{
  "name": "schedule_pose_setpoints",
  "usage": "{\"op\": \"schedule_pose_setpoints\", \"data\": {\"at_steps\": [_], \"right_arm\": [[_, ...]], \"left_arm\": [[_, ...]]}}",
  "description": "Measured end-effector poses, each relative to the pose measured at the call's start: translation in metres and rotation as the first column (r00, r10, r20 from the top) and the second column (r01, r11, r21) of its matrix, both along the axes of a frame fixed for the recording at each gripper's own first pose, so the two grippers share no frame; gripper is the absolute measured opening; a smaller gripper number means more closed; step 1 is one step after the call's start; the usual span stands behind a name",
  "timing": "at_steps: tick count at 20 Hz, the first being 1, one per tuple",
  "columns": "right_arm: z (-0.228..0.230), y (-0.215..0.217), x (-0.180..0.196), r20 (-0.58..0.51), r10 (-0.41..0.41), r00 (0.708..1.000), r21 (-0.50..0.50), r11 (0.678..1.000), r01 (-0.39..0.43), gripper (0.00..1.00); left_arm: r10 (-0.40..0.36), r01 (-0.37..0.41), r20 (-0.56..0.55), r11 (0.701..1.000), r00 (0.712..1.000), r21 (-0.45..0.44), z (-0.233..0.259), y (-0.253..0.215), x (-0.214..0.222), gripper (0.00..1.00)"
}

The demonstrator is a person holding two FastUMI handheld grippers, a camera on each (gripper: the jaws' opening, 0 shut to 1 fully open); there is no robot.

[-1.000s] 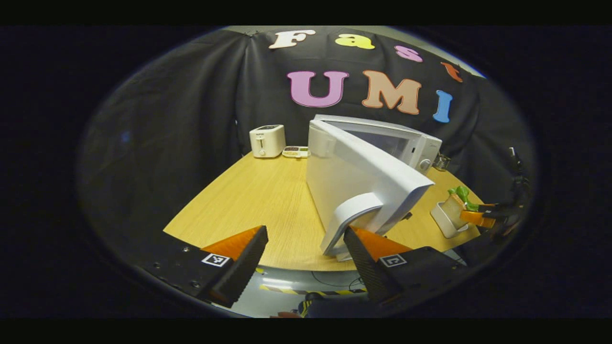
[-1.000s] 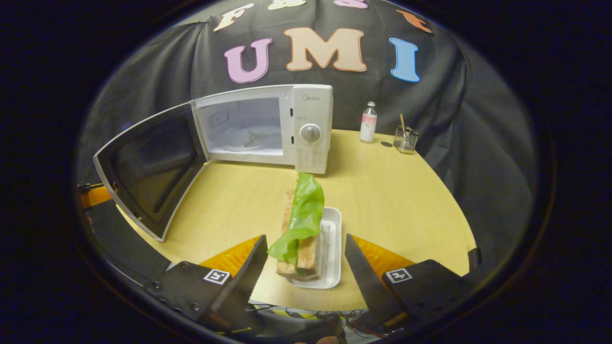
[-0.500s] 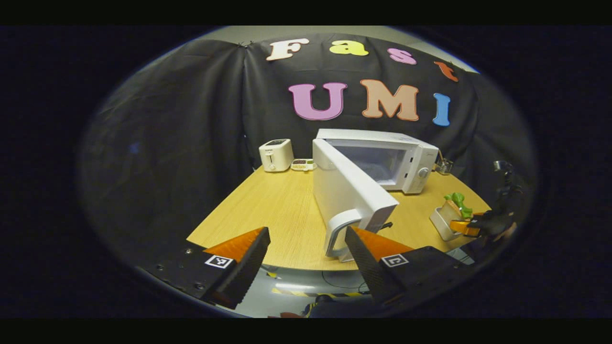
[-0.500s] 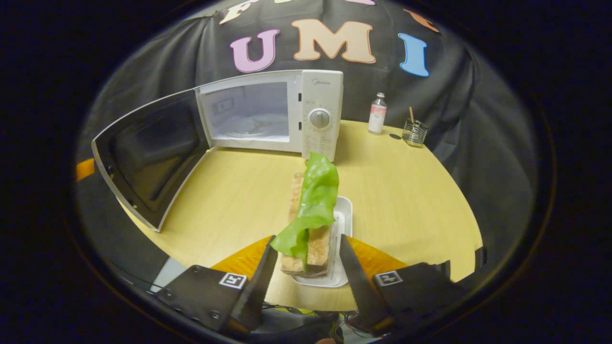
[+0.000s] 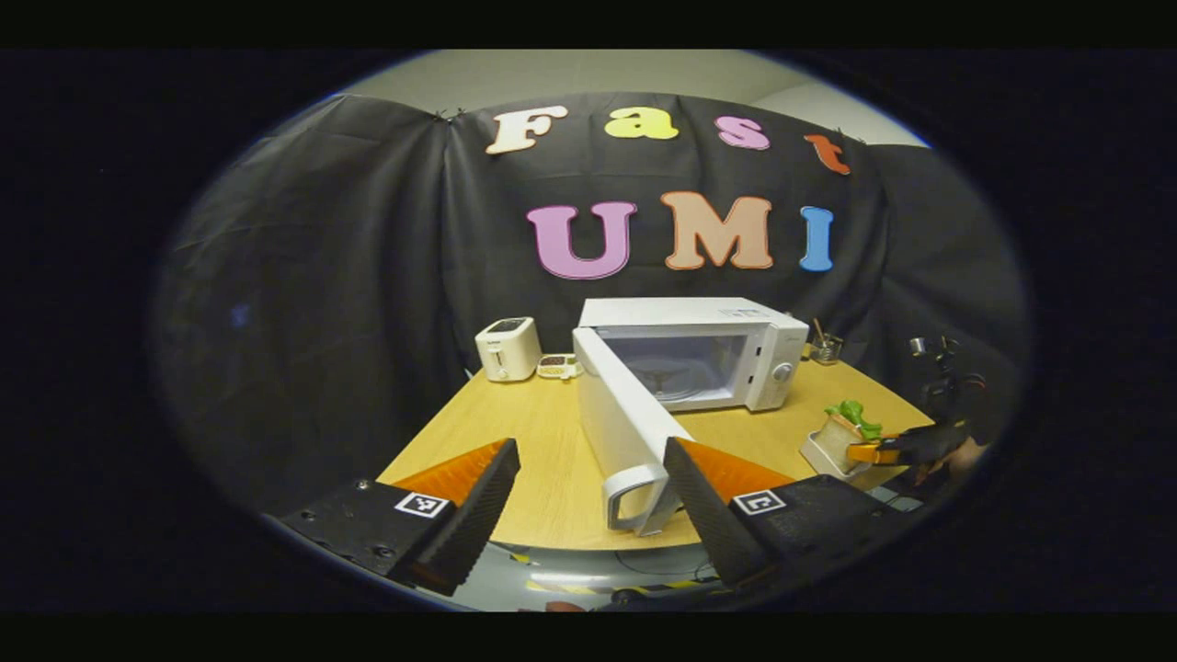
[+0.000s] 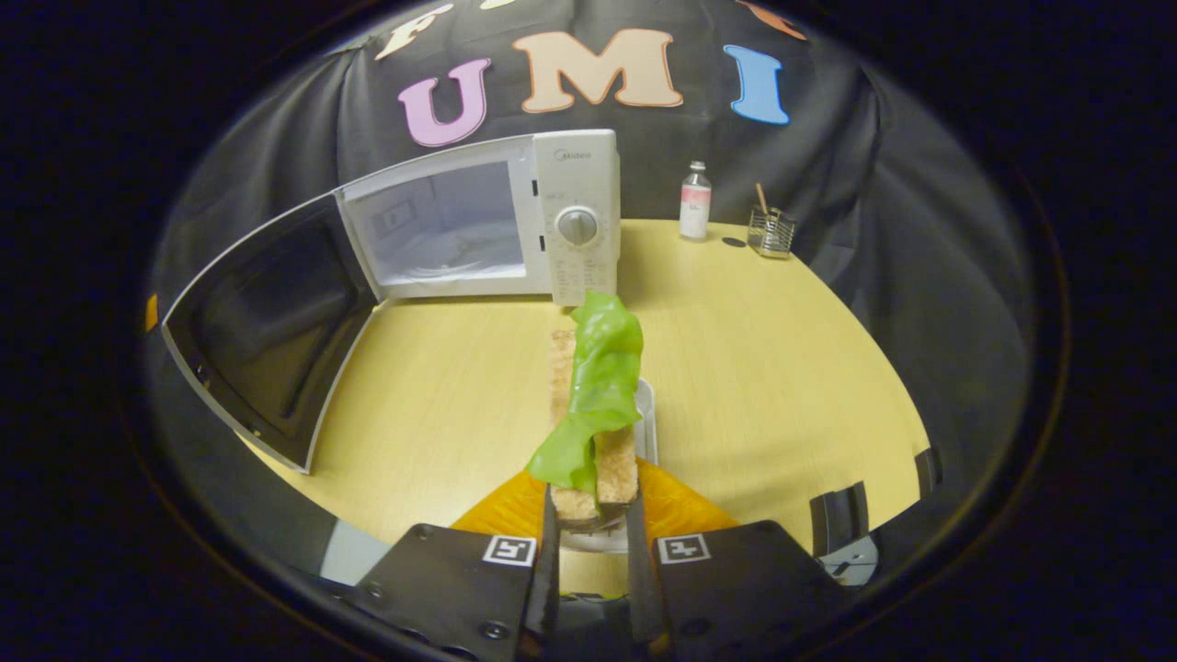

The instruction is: Open the microwave oven with the left hand, put the food in, and close the microwave oven.

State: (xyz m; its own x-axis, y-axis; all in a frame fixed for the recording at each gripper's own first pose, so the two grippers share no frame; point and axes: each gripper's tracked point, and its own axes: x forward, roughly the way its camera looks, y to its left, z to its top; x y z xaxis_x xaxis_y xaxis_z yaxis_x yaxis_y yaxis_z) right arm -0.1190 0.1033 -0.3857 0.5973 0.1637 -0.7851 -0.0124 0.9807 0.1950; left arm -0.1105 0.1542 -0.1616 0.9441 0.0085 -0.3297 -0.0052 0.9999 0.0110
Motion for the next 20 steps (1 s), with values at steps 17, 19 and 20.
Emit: {"op": "schedule_pose_setpoints", "data": {"at_steps": [17, 19, 20], "right_arm": [[0.08, 0.062, 0.093, 0.074, 0.044, 0.996, 0.207, 0.977, -0.058, 0.33], [0.083, 0.078, 0.109, 0.063, 0.036, 0.997, 0.244, 0.969, -0.051, 0.33], [0.085, 0.087, 0.115, 0.054, 0.026, 0.998, 0.265, 0.963, -0.04, 0.33]], "left_arm": [[0.032, -0.035, 0.088, 0.999, 0.996, 0.028, 0.009, 0.039, 0.022, 0.96], [0.043, -0.046, 0.094, 0.998, 0.995, 0.03, 0.01, 0.043, 0.022, 0.96], [0.052, -0.054, 0.092, 0.998, 0.994, 0.022, 0.01, 0.044, 0.02, 0.96]]}}
